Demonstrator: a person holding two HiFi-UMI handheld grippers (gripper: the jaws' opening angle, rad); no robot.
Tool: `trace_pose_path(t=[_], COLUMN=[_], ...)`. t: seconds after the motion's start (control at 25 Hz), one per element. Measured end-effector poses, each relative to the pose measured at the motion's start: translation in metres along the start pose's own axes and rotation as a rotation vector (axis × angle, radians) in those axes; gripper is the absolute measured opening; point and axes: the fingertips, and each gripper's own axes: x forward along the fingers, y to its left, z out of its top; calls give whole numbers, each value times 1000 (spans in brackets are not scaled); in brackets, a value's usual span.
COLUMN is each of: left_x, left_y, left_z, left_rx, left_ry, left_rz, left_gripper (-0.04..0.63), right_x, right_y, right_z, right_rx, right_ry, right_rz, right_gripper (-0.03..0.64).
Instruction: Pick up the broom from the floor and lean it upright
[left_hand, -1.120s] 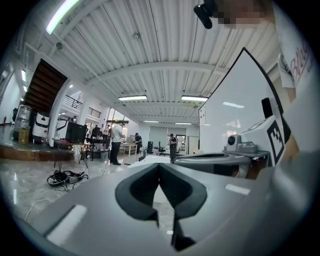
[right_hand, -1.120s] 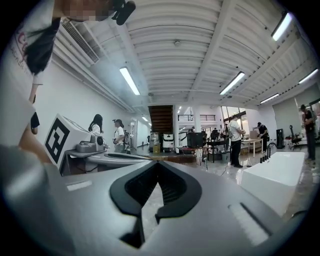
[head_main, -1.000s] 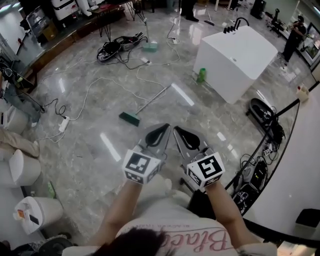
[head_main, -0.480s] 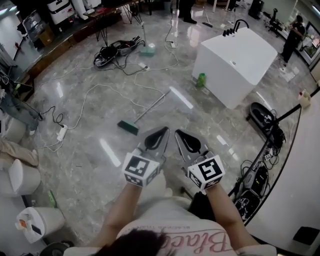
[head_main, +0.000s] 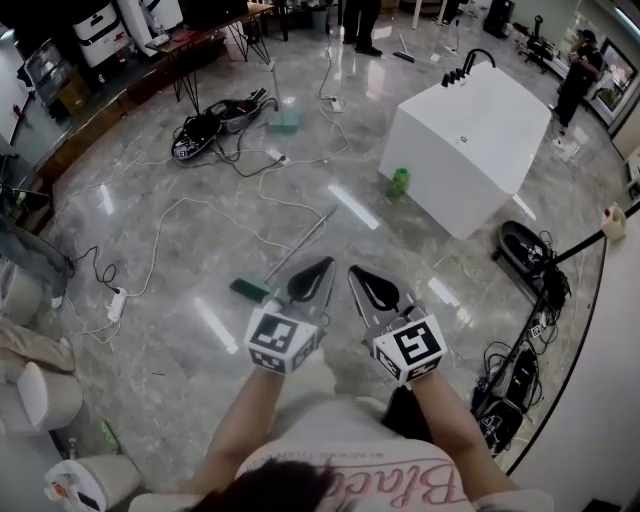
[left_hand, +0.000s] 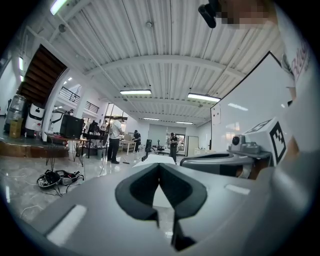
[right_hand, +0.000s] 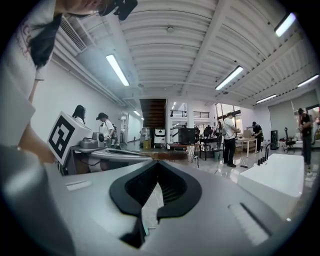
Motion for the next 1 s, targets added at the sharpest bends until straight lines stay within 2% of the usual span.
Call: trace_pose_path(t=[0.28, 0.68, 1.0], left_x=[40, 96, 177], left_y=[43, 83, 116], left_z=[7, -7, -16], left_rx=[21, -12, -26], left_ry=[14, 74, 107], left_rz=[-41, -45, 7], left_gripper=[0, 0, 0], right_x=[51, 91, 140], right_y=[-27, -88, -164], right_z=[5, -4, -12], right_rx=[-25, 11, -10], right_ry=[24, 48, 92], right_rz=[-7, -31, 46], right_gripper=[2, 2, 2])
